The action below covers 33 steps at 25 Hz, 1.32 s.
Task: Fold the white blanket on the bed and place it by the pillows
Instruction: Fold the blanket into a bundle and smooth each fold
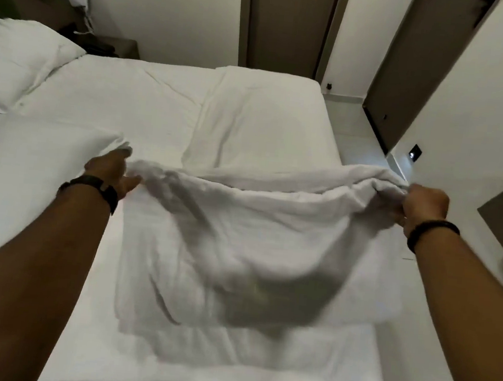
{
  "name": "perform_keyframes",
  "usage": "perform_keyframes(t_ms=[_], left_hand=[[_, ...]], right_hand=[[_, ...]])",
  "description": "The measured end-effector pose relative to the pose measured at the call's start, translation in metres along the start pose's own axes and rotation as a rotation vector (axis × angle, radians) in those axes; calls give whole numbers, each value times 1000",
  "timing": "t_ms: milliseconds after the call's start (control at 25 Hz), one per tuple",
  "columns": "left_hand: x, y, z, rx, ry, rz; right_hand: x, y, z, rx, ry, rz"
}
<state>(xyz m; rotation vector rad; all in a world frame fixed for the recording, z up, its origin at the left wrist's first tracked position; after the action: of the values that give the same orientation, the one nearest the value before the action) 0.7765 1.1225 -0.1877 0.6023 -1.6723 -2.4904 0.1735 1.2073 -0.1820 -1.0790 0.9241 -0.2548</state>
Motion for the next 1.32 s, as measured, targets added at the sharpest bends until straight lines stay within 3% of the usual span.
perform_keyframes(t_ms=[80, 280, 440, 560, 640, 720, 800, 880, 960, 1080, 1200, 1280, 1320], left_hand=[[36, -6, -45, 81, -60, -258], [173, -67, -79, 469, -466, -1088], [232, -116, -139, 490, -562, -1437], [240, -155, -174, 446, -553, -1638], [241, -165, -187, 490, -511, -1630], [248, -154, -188, 608, -455, -1606], [259, -127, -186, 698, -386, -1560], [271, -94, -198, 779, -292, -1534], [281, -71, -222, 749, -204, -1511], [308, -77, -207, 729, -198, -1386], [333, -137, -101, 801, -352, -1240], [298, -203, -56, 682, -490, -1312], [262, -232, -55, 607, -483, -1360]], right_hand=[[51, 0, -7, -100, 33, 309], [182, 57, 0, -333, -342, 776], [272, 33, -44, -648, -406, 999], [329, 50, -101, -580, -591, 1176], [345, 79, -120, -496, -723, 1218], [338, 96, -123, -518, -701, 1105], [317, 93, -119, -605, -569, 988], [297, 61, -132, -712, -311, 924], [287, 27, -156, -683, -149, 835], [298, 13, -150, -557, -164, 706], [329, 52, -41, -713, -298, 576], [328, 118, 25, -823, -505, 724], [308, 159, 28, -832, -551, 848]])
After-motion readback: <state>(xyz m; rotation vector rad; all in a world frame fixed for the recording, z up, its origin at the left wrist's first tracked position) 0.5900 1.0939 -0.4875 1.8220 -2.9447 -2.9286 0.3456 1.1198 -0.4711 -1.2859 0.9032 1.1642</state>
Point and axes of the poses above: each hand's wrist, its own z-axis away from the middle knuckle, its own x-axis out of the palm, y = z × x, the point moved 8 cm from there along -z, towards the middle knuckle
